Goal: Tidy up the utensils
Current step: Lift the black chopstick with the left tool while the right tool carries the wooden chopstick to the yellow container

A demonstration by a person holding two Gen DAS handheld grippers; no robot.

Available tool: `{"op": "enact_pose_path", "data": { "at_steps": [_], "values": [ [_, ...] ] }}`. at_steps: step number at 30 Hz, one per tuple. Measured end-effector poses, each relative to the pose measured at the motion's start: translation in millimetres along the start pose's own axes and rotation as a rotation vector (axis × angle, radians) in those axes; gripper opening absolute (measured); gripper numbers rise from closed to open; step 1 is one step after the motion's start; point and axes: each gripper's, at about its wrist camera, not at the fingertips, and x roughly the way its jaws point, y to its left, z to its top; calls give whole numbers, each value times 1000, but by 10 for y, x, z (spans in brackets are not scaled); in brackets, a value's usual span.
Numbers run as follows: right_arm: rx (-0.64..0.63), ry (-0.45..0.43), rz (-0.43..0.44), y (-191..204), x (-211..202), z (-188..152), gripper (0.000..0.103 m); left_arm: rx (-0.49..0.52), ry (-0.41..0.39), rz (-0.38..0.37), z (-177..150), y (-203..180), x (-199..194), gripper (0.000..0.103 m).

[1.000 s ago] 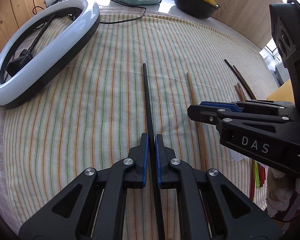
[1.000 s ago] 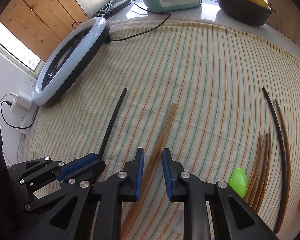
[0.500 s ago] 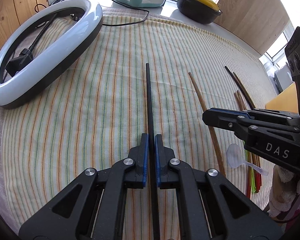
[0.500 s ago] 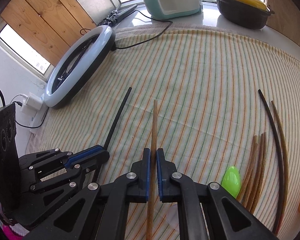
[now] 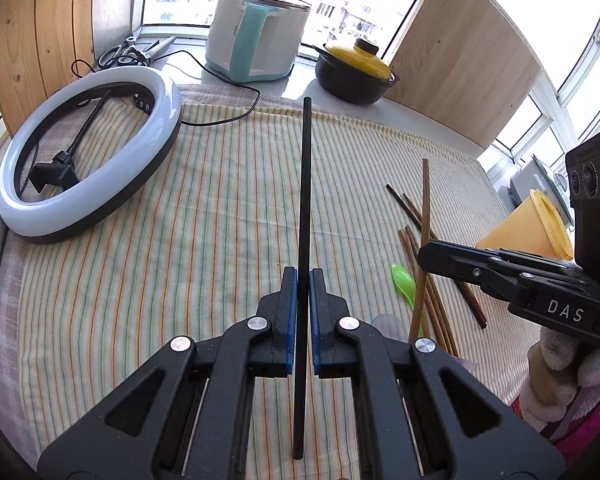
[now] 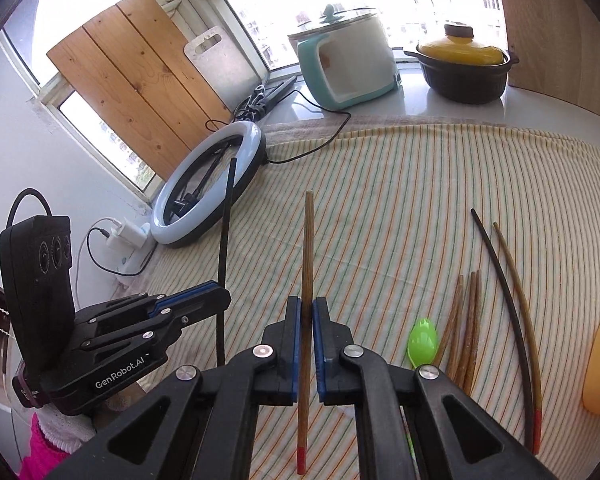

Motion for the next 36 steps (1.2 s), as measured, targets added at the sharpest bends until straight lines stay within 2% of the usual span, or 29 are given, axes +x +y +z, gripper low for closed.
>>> {"op": "enact_pose_path", "data": {
  "at_steps": [6,12,20,36],
  "values": [
    [-35,-115,-17,-2,-432,-112,3,34,-68,-29,53,-253,-216,4],
    [-92,-220,-70,15,-786,-212,3,72,-133,-51,72,-521,-368,4],
    [-161,-336,-140,38,-1195,-265,3,126,-166,-79,106,-856,-456,4],
    [-124,-515,-206,-305,-2154,-201,3,215,-245,-167,294,-1560,-633,4]
  ]
}}
